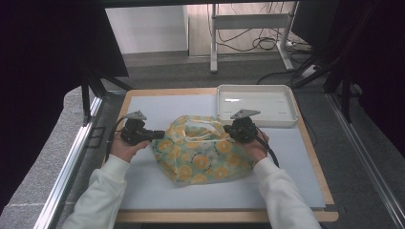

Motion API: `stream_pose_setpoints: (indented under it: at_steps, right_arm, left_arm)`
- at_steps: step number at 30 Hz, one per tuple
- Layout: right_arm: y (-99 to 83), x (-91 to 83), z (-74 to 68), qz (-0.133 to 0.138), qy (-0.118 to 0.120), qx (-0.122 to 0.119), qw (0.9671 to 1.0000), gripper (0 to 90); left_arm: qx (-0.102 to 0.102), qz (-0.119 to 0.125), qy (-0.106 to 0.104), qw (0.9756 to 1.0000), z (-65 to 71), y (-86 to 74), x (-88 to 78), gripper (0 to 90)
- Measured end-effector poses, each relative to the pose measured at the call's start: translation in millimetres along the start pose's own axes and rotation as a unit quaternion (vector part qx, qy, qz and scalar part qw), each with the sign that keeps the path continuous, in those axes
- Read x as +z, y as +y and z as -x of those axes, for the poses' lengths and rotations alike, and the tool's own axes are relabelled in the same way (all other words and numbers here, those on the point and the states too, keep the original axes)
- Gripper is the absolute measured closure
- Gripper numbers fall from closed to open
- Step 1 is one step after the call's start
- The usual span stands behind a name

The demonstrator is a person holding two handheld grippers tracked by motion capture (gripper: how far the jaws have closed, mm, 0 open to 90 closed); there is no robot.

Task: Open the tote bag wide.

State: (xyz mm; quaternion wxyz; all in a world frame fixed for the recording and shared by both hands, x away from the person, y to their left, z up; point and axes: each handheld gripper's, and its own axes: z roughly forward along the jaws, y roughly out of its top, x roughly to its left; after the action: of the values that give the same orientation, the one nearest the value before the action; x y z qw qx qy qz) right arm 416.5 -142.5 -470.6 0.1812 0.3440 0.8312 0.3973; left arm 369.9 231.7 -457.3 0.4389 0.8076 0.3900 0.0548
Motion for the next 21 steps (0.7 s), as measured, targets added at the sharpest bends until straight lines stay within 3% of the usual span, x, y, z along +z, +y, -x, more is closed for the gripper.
stream_pose_setpoints:
  at_steps: [16,21]
  right_arm:
    - [-2.9,-31.4,-7.3,0.062,0.018,0.016,0.9978,88.6]
    - [-7.9,-38.2,-7.8,0.07,0.02,0.019,0.9972,88.5]
  left_arm:
    - [0.006,0.021,-0.015,0.9996,6.1,0.6,-9.0,89.9]
    - [0.007,0.024,-0.019,0.9995,7.8,0.8,-10.6,89.9]
